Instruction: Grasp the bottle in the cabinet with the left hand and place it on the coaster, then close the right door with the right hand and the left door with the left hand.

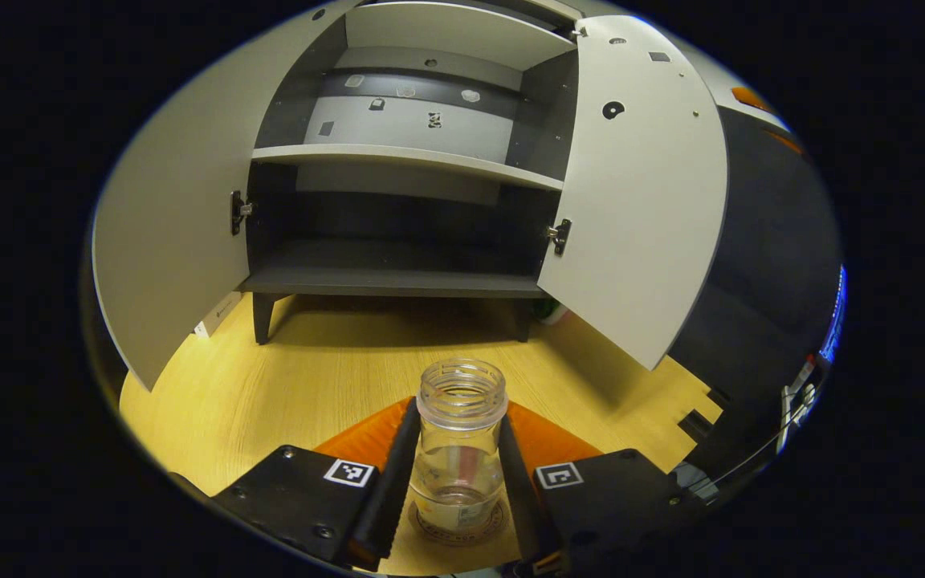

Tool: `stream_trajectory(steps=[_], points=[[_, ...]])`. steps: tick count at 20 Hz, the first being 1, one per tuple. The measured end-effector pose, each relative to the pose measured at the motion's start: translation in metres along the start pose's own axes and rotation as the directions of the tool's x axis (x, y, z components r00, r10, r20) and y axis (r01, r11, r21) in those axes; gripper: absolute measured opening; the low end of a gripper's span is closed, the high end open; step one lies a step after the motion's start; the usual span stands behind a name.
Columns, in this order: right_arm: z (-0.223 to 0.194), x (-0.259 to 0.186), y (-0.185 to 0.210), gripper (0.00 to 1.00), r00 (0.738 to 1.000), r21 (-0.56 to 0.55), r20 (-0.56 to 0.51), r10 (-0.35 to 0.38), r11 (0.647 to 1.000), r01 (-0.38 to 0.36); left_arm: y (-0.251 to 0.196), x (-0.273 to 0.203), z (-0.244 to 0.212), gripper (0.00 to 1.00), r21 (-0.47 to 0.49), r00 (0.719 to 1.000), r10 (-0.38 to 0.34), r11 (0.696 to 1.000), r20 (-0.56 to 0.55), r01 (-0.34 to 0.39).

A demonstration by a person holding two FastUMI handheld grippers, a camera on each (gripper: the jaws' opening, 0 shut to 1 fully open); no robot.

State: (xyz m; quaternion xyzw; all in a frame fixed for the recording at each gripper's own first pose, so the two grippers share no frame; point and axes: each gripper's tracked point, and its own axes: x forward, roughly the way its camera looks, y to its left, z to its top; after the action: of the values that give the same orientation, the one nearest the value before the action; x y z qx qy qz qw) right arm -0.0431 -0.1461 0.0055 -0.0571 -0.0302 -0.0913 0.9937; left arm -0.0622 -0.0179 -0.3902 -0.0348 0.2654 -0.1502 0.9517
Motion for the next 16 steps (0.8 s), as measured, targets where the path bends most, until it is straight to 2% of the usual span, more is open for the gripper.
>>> stream_trajectory(steps=[1,2,3,4,9,10,11,12,16], points=[[-0.001,0.000,0.000,0.98,1.000,0.001,-0.002,0.002,1.000,-0.002,-0.002,-0.004,0.000,0.65,-0.001,1.000,-0.002,1.000,-0.002,0.002],[-0.003,0.000,0.000,0.98,1.000,0.003,-0.004,0.003,1.000,-0.003,-0.004,-0.006,0.000,0.67,-0.001,1.000,-0.006,1.000,-0.002,0.006],[-0.003,0.002,0.002,0.93,1.000,0.005,-0.005,0.004,1.000,-0.004,-0.007,-0.009,0.002,0.71,0.000,1.000,-0.011,1.000,0.000,0.011],[-0.005,0.003,0.002,0.98,1.000,0.008,-0.007,0.006,1.000,-0.006,-0.009,-0.012,0.004,0.71,0.001,1.000,-0.015,1.000,0.007,0.015],[-0.008,0.006,0.002,0.93,1.000,0.026,-0.011,0.008,1.000,-0.008,-0.013,-0.024,0.018,0.72,0.004,1.000,-0.006,1.000,0.016,0.006],[-0.008,0.006,0.002,0.98,1.000,0.026,-0.009,0.006,1.000,-0.006,-0.015,-0.028,0.026,0.72,0.002,0.999,-0.007,1.000,0.032,0.007],[-0.009,0.007,0.001,0.98,1.000,0.025,-0.009,0.004,1.000,-0.004,-0.016,-0.031,0.036,0.72,0.002,0.999,-0.008,1.000,0.051,0.008],[-0.009,0.009,0.000,0.93,1.000,0.025,-0.009,0.001,1.000,-0.001,-0.016,-0.035,0.044,0.72,0.004,0.998,-0.003,1.000,0.067,0.003],[-0.015,0.016,-0.004,0.93,1.000,0.034,-0.019,-0.019,0.999,0.019,-0.019,-0.050,0.089,0.72,-0.003,0.989,0.016,1.000,0.149,-0.016]])
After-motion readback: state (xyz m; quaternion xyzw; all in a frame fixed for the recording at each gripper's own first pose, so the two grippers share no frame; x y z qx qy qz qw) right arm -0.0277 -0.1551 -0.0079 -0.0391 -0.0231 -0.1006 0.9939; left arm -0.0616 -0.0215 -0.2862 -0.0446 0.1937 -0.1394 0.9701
